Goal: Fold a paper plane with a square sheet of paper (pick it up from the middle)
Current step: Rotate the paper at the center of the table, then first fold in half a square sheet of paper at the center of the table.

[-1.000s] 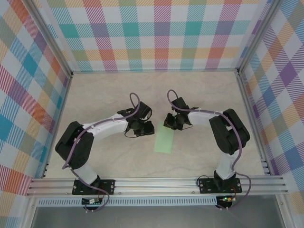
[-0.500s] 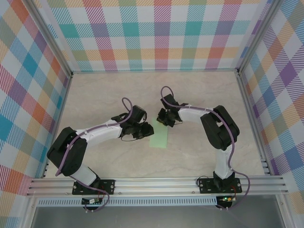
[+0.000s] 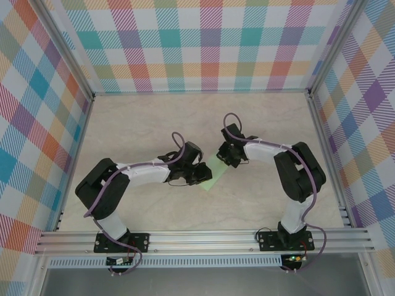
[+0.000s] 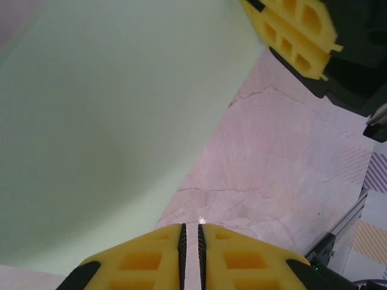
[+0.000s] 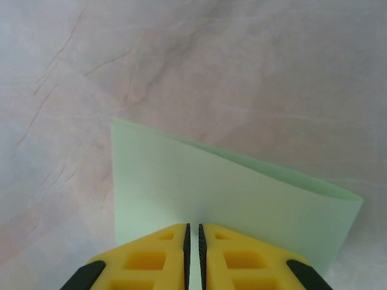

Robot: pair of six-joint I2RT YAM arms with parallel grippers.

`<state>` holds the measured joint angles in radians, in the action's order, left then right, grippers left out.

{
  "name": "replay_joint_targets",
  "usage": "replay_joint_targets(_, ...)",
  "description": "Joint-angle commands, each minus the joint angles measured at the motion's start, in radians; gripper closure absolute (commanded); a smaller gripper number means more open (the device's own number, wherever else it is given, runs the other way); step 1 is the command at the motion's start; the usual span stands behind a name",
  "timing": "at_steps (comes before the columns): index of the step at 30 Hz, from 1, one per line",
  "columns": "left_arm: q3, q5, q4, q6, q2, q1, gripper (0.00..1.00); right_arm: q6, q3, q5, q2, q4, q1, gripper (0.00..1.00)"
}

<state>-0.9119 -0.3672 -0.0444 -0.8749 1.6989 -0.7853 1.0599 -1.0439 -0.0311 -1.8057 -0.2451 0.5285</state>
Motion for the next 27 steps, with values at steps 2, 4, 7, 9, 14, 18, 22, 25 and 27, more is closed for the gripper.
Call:
replay_joint_targets(2,0.008,-0.013,0.055,-0.022,0.042,-0.022,0.88,-0.156,0.102,-0.202,0.120,0.166,-0.028,0.86)
replay_joint_targets(4,0.013,-0.011,0.068,-0.022,0.058,-0.026,0.89,-0.205,0.157,-0.232,0.167,0.177,-0.027,0.86)
replay_joint_targets(7,0.015,-0.011,0.077,-0.022,0.081,-0.028,0.91,-0.258,0.241,-0.308,0.215,0.215,-0.027,0.87)
replay_joint_targets(9,0.015,-0.022,0.092,-0.024,0.095,-0.029,0.91,-0.273,0.279,-0.364,0.218,0.232,-0.027,0.88)
replay_joint_targets(14,0.004,-0.007,0.070,-0.010,0.083,-0.029,0.92,-0.290,0.342,-0.440,0.211,0.282,-0.027,0.92)
replay_joint_targets(18,-0.004,0.002,0.048,-0.001,0.094,-0.029,0.92,-0.314,0.346,-0.460,0.177,0.284,-0.027,0.92)
replay_joint_targets(22,-0.008,-0.011,0.055,-0.003,0.100,-0.029,0.93,-0.315,0.350,-0.451,0.146,0.296,-0.027,0.92)
replay_joint_targets(25,-0.012,-0.019,0.062,-0.001,0.097,-0.029,0.93,-0.314,0.346,-0.450,0.127,0.303,-0.027,0.93)
replay_joint_targets(27,-0.007,-0.041,0.091,-0.005,0.097,-0.029,0.93,-0.315,0.344,-0.448,0.114,0.303,-0.027,0.93)
